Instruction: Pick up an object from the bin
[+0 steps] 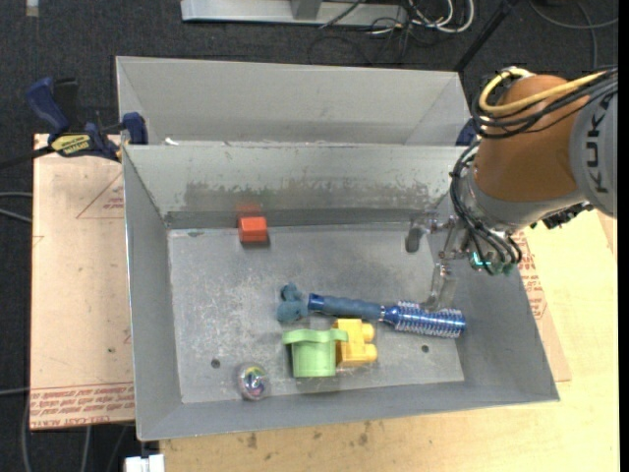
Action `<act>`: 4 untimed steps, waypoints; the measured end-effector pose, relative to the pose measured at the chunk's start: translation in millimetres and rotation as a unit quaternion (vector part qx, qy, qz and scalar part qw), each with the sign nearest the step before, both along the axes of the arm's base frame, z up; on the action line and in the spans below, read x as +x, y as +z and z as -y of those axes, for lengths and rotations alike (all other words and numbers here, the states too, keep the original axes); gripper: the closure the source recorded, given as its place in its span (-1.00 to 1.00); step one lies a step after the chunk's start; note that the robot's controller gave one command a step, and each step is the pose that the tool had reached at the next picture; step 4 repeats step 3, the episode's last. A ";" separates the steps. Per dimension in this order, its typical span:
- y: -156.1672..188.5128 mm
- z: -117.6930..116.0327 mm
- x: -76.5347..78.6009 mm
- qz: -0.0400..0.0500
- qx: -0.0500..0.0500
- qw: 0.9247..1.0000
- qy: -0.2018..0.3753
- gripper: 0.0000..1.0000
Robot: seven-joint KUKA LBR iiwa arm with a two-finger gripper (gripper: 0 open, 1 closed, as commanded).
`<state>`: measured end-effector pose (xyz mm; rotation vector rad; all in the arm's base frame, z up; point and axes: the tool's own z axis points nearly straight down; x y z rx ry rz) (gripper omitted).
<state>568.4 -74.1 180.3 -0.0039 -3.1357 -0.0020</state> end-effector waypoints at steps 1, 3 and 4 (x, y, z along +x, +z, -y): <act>-114.8 50.5 -29.2 0.000 0.000 0.999 0.054 -1.00; 31.6 56.7 0.0 0.009 -0.002 0.997 0.072 1.00; 31.6 56.7 0.0 0.009 -0.002 0.997 0.072 1.00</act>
Offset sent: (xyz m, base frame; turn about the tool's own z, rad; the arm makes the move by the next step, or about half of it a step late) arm -0.0270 -0.0496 -0.1103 -0.1128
